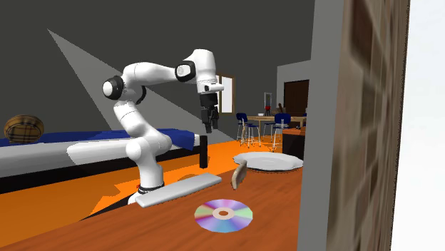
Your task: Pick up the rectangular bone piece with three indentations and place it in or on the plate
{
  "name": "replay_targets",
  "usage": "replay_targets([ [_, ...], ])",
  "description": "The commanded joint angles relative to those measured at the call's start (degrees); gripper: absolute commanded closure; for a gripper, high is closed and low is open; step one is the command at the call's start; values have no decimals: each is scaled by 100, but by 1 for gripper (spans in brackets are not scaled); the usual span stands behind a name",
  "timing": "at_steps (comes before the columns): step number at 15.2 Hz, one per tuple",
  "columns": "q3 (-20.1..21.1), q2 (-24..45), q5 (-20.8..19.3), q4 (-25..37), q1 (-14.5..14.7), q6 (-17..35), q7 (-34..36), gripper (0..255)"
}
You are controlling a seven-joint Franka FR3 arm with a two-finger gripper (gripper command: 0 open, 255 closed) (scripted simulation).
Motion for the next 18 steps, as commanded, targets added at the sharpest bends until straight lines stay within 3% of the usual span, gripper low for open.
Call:
replay_targets([
  [1,0,0,0,0,0,0,0,0],
  [11,-1698,968,-1176,552,473,105,-3988,0],
  [18,-2705,2352,-1440,1614,968,386,-6758,0],
])
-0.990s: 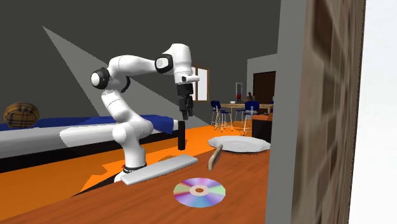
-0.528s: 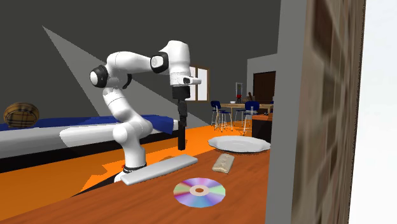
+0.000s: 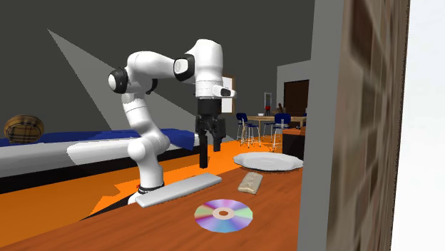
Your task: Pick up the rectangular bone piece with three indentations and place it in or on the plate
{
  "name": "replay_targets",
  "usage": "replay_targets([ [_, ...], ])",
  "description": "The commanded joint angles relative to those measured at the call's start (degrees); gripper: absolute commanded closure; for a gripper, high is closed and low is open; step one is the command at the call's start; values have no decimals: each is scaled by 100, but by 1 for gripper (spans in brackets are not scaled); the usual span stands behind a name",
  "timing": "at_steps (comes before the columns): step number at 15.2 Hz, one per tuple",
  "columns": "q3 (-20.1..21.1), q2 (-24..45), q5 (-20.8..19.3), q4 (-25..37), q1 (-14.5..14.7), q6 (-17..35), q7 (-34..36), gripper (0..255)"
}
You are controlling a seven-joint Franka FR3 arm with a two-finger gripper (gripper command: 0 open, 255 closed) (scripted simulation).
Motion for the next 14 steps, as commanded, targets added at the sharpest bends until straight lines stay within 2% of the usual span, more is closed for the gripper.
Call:
replay_targets([
  [1,-285,479,7,398,140,71,-885,0],
  [6,-764,1741,346,1421,370,242,-2893,0],
  [10,-881,2795,790,2341,323,288,-4430,0],
  [14,-859,2824,801,2140,293,516,-4455,0],
])
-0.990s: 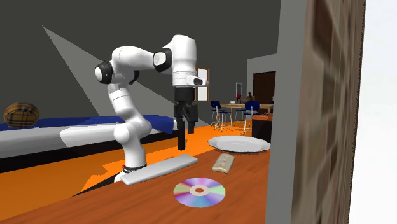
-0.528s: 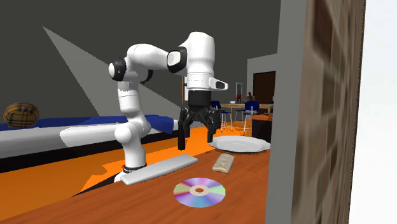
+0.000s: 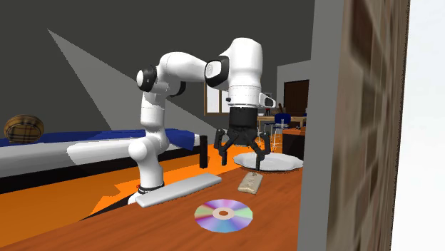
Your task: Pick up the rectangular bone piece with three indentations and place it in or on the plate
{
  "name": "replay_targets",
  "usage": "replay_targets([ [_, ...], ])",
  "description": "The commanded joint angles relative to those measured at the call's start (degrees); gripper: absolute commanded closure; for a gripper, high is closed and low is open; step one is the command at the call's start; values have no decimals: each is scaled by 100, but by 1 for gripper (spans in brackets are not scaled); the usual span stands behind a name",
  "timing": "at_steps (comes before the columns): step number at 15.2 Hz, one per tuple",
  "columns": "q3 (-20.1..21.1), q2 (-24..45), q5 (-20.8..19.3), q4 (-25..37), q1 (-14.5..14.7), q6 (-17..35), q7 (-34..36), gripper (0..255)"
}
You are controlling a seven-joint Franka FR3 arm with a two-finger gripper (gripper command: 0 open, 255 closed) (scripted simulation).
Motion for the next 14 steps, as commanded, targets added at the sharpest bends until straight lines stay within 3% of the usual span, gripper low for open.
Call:
replay_targets([
  [1,-4,21,9,-124,-10,146,-40,0],
  [4,-7,62,32,-357,-22,414,-56,0],
  [12,-7,62,32,-357,-22,414,-56,0],
  [13,-7,63,33,-353,-22,411,-56,255],
  [14,-7,63,33,-350,-22,408,-56,255],
])
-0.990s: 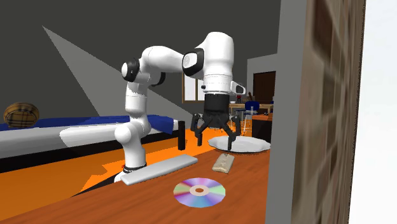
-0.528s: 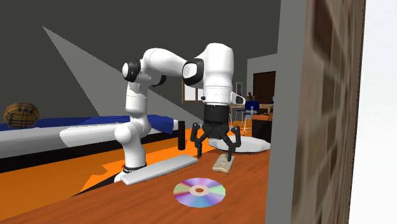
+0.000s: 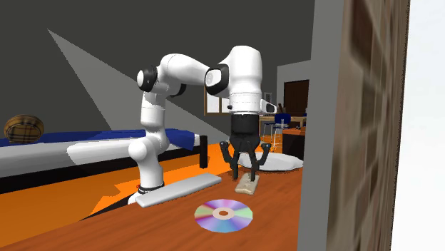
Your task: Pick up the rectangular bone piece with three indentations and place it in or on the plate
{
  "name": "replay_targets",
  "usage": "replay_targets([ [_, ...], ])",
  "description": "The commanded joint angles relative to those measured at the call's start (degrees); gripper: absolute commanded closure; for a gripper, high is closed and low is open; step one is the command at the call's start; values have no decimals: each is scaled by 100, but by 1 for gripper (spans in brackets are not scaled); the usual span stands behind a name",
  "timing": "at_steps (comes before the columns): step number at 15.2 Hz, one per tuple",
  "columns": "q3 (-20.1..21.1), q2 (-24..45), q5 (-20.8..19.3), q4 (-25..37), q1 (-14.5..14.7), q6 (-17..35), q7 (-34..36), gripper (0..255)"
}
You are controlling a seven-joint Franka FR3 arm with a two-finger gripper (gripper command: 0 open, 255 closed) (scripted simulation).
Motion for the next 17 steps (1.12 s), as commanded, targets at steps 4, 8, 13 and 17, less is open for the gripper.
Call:
replay_targets([
  [4,-32,-20,-54,-43,-23,-242,-9,255],
  [8,-24,-21,-37,54,-16,-226,2,255],
  [13,23,-165,540,131,-15,-356,165,0],
  [17,29,-109,582,-119,-14,-62,136,0],
])
